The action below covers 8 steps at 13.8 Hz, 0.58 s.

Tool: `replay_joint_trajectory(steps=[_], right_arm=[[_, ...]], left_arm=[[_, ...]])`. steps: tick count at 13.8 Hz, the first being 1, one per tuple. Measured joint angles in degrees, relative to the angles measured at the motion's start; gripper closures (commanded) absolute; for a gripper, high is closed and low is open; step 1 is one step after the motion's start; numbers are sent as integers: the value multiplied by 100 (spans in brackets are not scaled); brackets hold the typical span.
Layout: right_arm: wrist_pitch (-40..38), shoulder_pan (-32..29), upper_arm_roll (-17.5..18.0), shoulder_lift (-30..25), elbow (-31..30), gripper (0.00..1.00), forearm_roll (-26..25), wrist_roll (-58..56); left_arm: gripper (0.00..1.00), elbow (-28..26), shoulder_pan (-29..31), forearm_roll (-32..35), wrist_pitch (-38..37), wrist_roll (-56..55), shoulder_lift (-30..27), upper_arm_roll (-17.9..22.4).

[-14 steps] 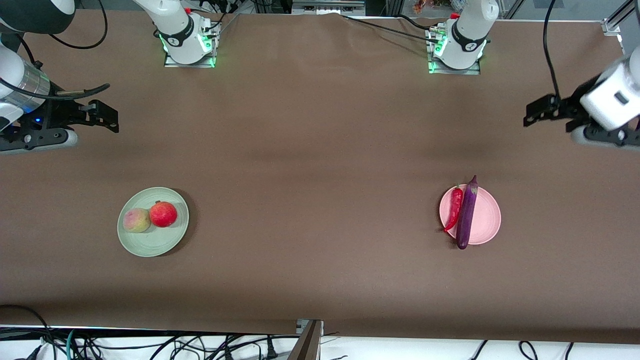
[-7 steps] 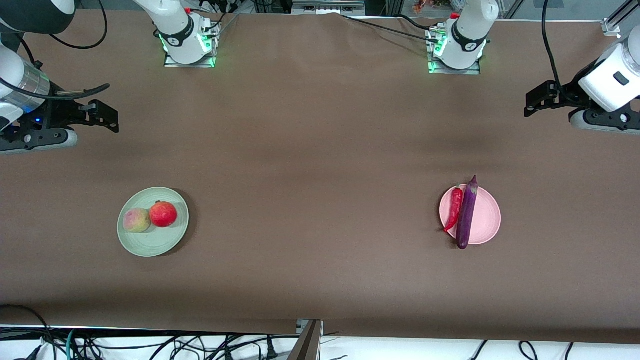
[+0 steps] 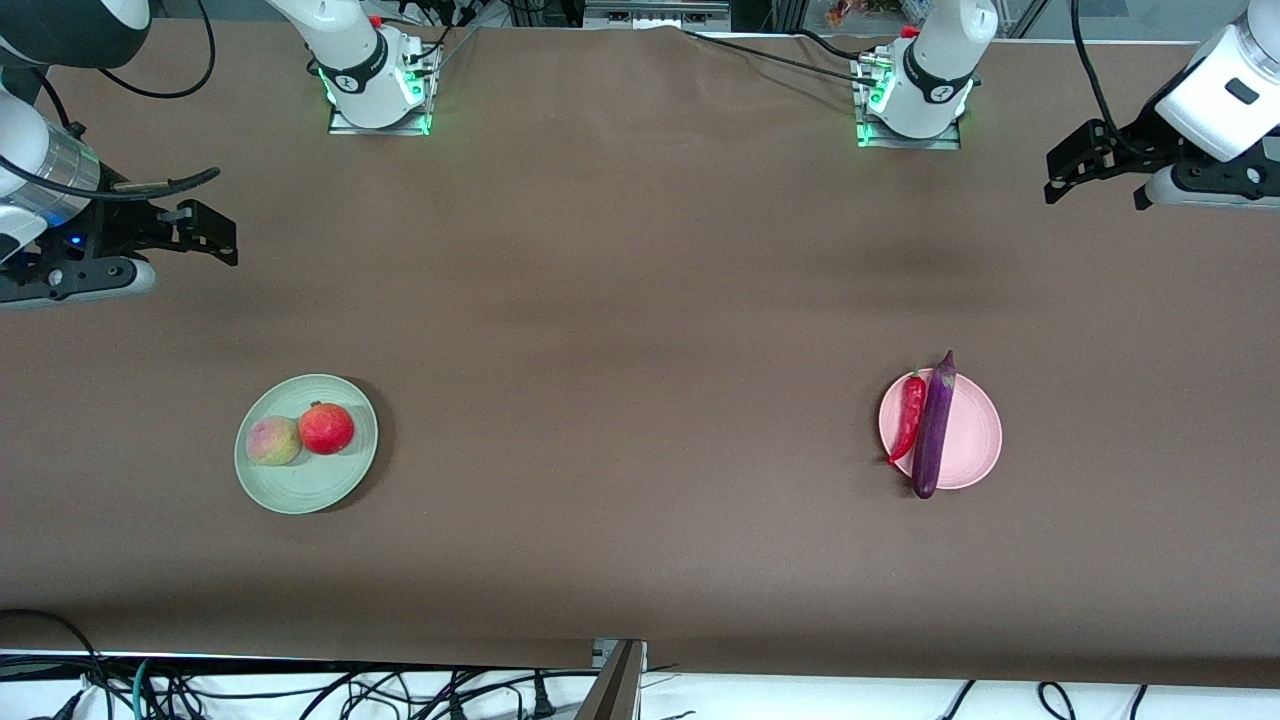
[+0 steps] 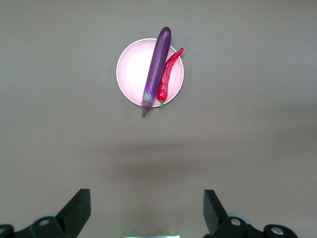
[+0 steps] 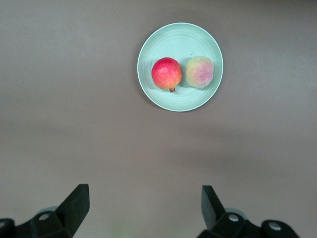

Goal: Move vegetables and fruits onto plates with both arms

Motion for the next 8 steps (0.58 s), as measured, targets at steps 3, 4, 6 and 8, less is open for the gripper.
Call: replay_joint_trajectory(steps=[3,4,6,8], right_arm=[[0,0,0,0,0,0,0,0],[0,0,0,0,0,0,0,0],[0,0,0,1,0,0,0,0],[0,0,0,1,0,0,0,0]], left_arm=[[0,-3,0,0,45,-71,8,16],[0,6,0,0,59,-94,6,18],[0,14,0,0,62,-124,4,21],[0,14,0,0,61,-135,4,40]])
